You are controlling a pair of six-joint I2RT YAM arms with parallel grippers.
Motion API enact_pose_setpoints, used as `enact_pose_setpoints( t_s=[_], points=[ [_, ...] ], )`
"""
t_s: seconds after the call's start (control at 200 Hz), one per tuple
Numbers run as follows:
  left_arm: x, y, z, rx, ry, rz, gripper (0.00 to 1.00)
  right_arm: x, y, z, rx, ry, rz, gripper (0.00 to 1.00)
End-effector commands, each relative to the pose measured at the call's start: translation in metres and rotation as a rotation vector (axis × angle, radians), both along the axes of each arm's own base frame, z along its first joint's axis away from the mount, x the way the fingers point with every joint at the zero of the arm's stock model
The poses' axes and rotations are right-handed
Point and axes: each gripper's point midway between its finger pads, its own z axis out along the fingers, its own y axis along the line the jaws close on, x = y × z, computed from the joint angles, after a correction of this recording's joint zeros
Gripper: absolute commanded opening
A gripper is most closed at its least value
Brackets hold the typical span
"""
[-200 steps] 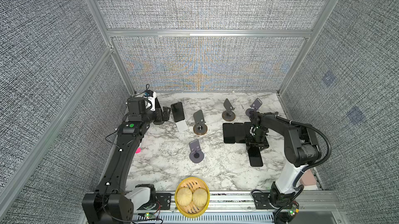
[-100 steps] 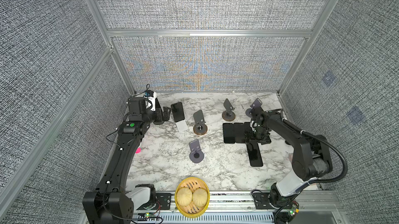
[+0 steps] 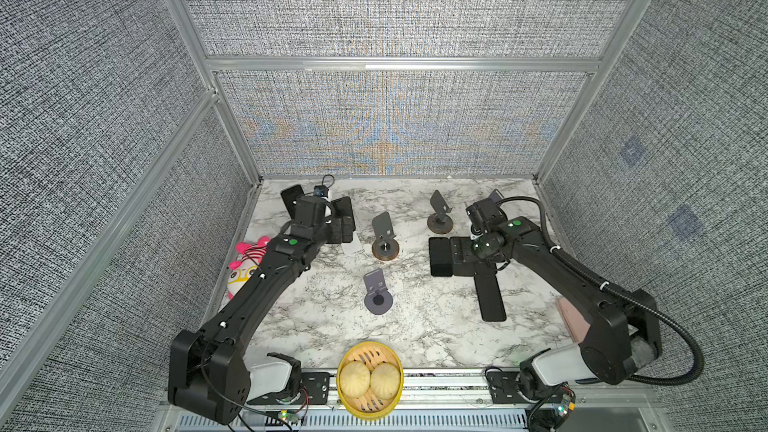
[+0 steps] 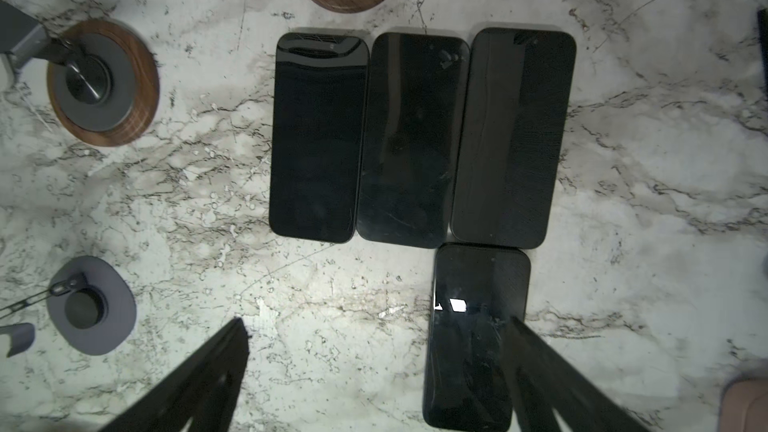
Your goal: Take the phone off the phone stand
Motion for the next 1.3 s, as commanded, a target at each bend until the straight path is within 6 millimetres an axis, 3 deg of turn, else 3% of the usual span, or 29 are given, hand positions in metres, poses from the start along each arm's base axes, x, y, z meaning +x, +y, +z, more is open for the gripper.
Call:
enact_pose_setpoints(
  t_s=[0.0, 0.32, 0.505, 0.745, 1.291],
  points=[
    [0.031, 0.011, 0.015, 0.008, -0.133, 0.208, 0.99, 0.002, 0.005, 0.007, 0.040, -0.029, -0.016, 0.96],
    [0.073, -0.008, -0.012, 0.000, -0.069, 0.255, 0.99, -0.009, 0.002, 0.003, 0.050, -0.025, 0.001, 0.96],
    [0.083, -0.013, -0.028, -0.025, -0.038, 0.283, 0.99, -0.009, 0.004, 0.005, 0.073, -0.033, 0.017, 0.96],
    [0.092, -0.012, -0.033, -0.008, -0.048, 0.313, 0.98, -0.011, 0.003, 0.004, 0.068, -0.030, 0.023, 0.96],
    [0.102, -0.001, -0.047, 0.092, -0.050, 0.359, 0.71, -0.023, -0.006, 0.000, 0.064, -0.028, 0.016, 0.96]
  ],
)
